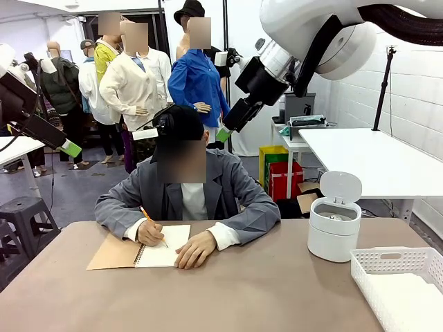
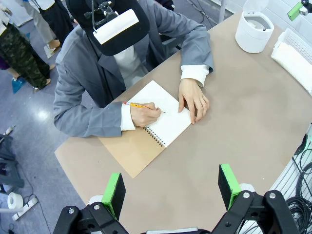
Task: Sort the paper based on its condition.
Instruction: If a person hands you a paper, place it in the Organizing basket , and if it's crumpled, put it in the Trash can.
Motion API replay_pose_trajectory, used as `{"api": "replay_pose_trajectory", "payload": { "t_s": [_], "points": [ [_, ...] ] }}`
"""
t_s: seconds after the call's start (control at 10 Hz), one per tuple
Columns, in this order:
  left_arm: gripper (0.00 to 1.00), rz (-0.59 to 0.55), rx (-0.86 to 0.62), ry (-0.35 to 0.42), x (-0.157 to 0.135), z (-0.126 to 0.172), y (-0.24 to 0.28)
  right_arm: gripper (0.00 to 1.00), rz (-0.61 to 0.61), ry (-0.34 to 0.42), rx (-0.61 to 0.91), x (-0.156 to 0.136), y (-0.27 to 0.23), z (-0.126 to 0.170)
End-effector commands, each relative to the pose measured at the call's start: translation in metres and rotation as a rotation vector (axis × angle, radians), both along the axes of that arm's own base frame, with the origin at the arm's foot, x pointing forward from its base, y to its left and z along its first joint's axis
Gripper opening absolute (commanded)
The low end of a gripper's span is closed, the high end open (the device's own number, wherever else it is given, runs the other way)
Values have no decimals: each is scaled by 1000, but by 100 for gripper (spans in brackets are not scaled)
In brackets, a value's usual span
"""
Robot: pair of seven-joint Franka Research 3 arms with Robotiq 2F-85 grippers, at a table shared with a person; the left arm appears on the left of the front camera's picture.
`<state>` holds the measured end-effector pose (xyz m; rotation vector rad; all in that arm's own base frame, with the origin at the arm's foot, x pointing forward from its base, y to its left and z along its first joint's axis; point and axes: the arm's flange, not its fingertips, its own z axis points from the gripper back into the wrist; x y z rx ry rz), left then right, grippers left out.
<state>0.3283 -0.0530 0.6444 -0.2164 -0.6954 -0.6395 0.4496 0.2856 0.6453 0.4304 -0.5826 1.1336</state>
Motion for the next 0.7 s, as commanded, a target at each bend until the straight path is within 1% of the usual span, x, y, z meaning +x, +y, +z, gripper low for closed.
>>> {"api": "replay_pose_trajectory", "payload": {
  "t_s": [0.0,0.6],
  "points": [
    [100,-1,2,-1,0,0,1,100,-5,6,3,-1,0,0],
    [100,-1,2,-1,0,0,1,100,-5,6,3,-1,0,0]
  ]
}}
